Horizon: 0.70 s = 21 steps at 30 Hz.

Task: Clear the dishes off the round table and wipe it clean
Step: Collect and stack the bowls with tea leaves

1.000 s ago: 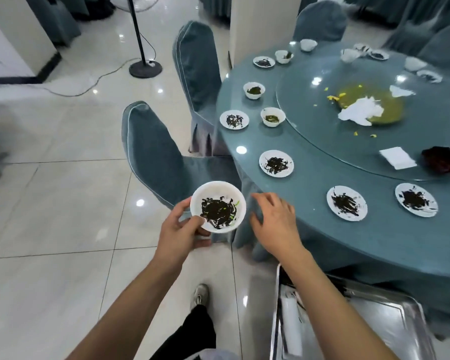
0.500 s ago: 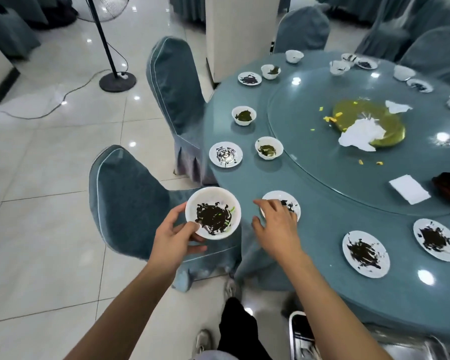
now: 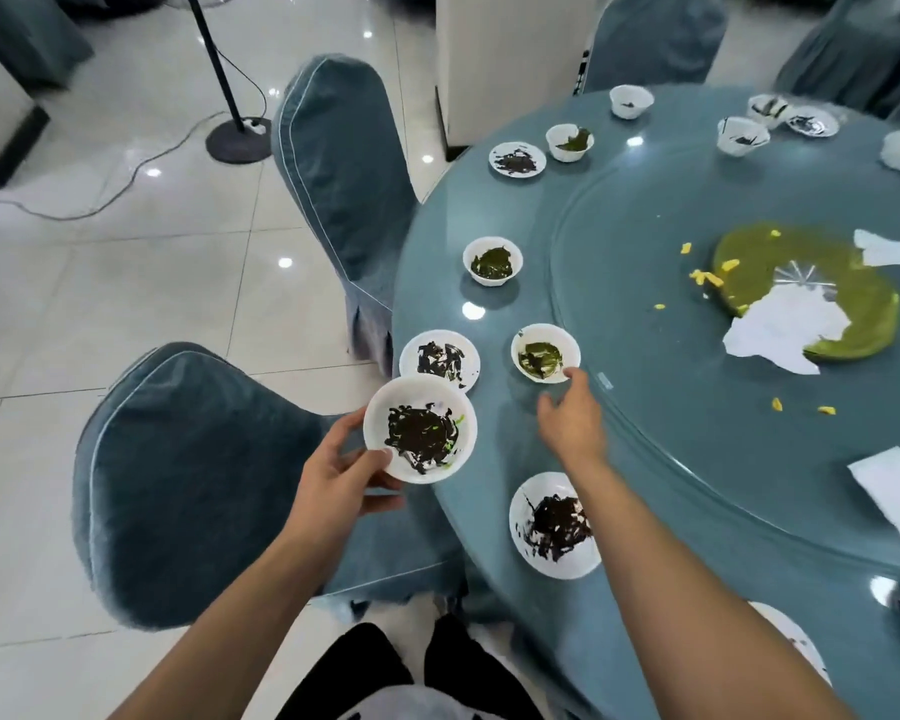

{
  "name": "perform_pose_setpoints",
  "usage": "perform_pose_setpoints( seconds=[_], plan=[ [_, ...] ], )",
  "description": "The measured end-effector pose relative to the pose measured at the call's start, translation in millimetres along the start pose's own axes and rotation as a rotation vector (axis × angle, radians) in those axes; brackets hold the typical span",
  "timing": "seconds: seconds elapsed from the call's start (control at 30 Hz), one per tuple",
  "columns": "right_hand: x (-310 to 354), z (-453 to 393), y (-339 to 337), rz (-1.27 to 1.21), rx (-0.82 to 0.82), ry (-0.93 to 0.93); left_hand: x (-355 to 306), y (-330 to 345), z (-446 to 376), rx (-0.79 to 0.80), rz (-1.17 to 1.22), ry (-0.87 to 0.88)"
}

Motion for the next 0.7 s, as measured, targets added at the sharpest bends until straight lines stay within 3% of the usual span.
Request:
perform_pose_setpoints(
  seconds=[0.2,0.4,0.7],
  plan=[
    [-20,-49,-3,-0.106,-0.028,0.208,0,3,-31,-0.026,-0.005,-0.03],
    [-51,-90,14,-0.205,-0.016,0.266,25,17,-62,0.033,-0.059,-0.119],
    [-53,-92,11,-0.379,-0.015,0.18,94,37,-112,0.072,-0.092,-0.288]
  ],
)
Point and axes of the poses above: each hand's wrist, its own z-axis away from the middle knuckle, its own y-axis out of the palm, x = y × z, the point moved 9 cm from there along -z, towards the middle knuckle, and after that the axes turned 7 degrees about x, right-handed, at the moved point
